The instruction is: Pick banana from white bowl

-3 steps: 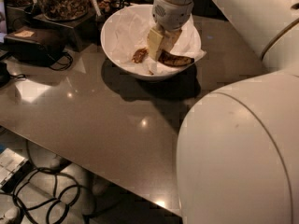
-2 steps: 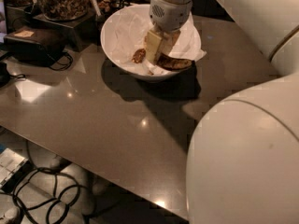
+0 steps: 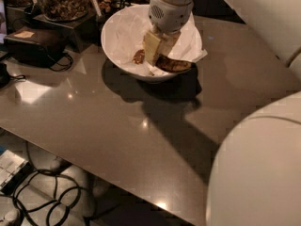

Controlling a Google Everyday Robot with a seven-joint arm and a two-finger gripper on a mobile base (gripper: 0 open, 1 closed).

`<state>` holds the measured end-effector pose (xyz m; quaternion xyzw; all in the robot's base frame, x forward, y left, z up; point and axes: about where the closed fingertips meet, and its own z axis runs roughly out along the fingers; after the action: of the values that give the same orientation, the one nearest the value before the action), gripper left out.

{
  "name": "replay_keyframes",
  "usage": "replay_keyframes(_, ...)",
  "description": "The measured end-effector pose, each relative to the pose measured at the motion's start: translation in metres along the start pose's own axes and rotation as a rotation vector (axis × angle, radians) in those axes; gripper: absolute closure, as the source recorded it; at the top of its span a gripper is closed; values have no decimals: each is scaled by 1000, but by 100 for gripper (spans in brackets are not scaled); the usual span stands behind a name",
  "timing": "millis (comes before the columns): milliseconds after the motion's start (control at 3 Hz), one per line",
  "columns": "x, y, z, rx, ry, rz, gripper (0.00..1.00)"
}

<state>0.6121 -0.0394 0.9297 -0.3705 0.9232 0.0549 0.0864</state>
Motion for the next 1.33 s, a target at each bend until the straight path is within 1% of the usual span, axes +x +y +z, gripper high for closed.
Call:
replay_keyframes(333, 52, 48, -10, -7, 35, 52, 100)
replay_keyframes(667, 47, 46, -8, -4, 22, 48, 100)
replay_keyframes(1000, 45, 52, -12, 10, 13, 20, 100)
replay_keyframes(1333, 49, 77, -22, 6, 21, -34, 100)
